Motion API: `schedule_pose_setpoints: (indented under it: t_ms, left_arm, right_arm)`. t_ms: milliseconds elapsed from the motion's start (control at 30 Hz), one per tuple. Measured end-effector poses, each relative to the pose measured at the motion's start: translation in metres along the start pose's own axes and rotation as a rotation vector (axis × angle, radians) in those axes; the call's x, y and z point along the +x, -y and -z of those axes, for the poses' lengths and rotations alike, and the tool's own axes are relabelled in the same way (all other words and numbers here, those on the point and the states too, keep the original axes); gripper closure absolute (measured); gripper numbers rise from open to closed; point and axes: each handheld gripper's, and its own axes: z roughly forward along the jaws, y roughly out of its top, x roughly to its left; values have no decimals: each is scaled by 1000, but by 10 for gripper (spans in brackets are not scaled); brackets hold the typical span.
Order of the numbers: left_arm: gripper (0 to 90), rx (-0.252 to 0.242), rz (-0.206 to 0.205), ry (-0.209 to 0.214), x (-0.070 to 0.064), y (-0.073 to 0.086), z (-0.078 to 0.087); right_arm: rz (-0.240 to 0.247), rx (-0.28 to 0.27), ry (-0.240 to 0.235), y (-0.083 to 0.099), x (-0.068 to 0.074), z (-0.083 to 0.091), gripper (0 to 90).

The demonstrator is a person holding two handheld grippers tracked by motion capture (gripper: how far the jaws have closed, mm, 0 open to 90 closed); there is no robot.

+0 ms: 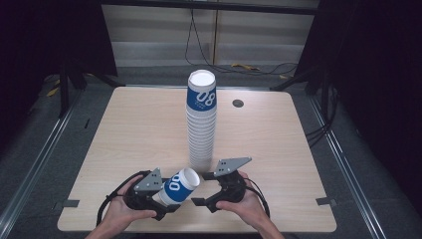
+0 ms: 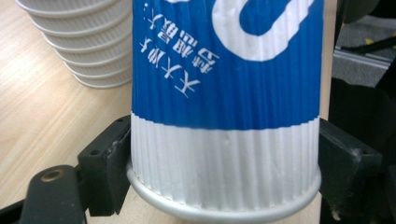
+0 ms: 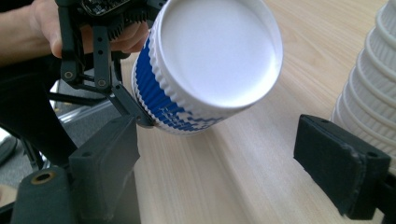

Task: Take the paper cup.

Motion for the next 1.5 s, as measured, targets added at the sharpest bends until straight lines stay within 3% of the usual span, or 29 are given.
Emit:
schedule_pose_setpoints:
  t_ms: [133,400,600,767,933,1267,1500]
  left_arm:
    - [177,26,6,12,-1,-1,-4]
    - [177,94,-38,27,-6,-4,-8]
    - [177,96,-50,44,-8,-4,-10]
    - [177,126,-74,53,-10,-3,-13]
    - [178,147,-87,58,-13,-4,-16]
    - [178,175,-108,67,-18,-4,-20]
    - [178,197,-142,46,-20,-5,-21]
  right_arm:
    - [21,50,12,-1,0,-2,141]
    - [52,136,-11,-6,0,-6,139]
    - [100,220,-45,-12,3,-12,140]
    - [119,283,-58,-15,3,-16,140]
    - [139,322,-63,-19,3,-18,142]
    - [169,418,-120,-25,5,-29,157]
    - [162,428,-167,-27,5,-34,197]
